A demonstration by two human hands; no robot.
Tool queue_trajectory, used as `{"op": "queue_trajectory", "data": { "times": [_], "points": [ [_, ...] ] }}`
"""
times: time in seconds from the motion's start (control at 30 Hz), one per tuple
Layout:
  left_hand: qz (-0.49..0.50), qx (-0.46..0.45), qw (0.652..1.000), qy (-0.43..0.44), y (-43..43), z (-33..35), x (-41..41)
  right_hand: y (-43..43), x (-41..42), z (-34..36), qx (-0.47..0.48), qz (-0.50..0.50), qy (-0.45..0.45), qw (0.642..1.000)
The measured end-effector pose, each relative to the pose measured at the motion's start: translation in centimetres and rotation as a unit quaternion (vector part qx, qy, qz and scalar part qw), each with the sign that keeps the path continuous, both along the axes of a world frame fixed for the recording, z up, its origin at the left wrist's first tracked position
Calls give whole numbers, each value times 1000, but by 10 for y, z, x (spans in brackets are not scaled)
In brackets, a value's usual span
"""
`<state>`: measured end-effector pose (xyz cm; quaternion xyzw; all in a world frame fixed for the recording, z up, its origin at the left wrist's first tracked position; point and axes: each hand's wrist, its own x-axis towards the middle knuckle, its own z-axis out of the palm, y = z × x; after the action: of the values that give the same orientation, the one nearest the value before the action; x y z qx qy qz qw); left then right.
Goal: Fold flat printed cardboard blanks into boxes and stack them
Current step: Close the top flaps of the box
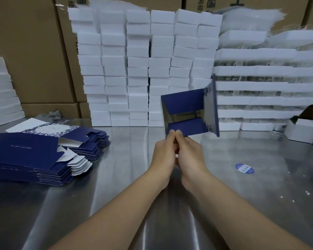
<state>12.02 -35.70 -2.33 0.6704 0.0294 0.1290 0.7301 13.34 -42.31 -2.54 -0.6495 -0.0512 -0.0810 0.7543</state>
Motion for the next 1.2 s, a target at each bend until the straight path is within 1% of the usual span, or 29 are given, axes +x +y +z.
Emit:
{"op": "queue_trajectory", "data": {
  "times": [0.1,0.2,0.3,0.37,0.5,0.63,0.7,0.73,0.8,0.9,1.03,1.13,1.2],
  "points": [
    [19,-27,999,18,-3,1,-4,1,-4,1,-9,-13,19,1000],
    [17,-44,998,35,-4,6,-8,0,-6,1,35,-35,60,997],
    [11,-36,999,21,-6,5,-8,-1,-7,2,73,-36,63,995],
    [11,-38,999,11,-7,4,-7,-3,-7,5,68,-36,63,995],
    [48,-44,998,-2,-5,3,-4,-3,-10,8,26,-21,53,998],
    [73,-44,996,-16,-7,1,-3,-2,-9,9,36,-58,45,997],
    [60,-51,997,-22,-8,0,-4,-4,-8,9,33,-58,39,997],
    [45,-51,997,-22,-8,1,-5,-5,-8,10,35,-42,39,998],
    [25,-37,999,-19,-10,2,-6,-6,-8,10,33,-6,48,998],
    [58,2,998,-20,-13,-1,-5,-2,-8,9,-18,-19,56,998],
    [74,-41,996,-14,-13,-4,-4,-4,-6,11,7,-90,41,995],
    [67,-64,995,-27,-11,-3,-6,-12,-3,10,47,-77,54,994],
    [57,-88,994,-29,-11,-2,-6,-13,-4,10,34,-75,39,996]
  ]
}}
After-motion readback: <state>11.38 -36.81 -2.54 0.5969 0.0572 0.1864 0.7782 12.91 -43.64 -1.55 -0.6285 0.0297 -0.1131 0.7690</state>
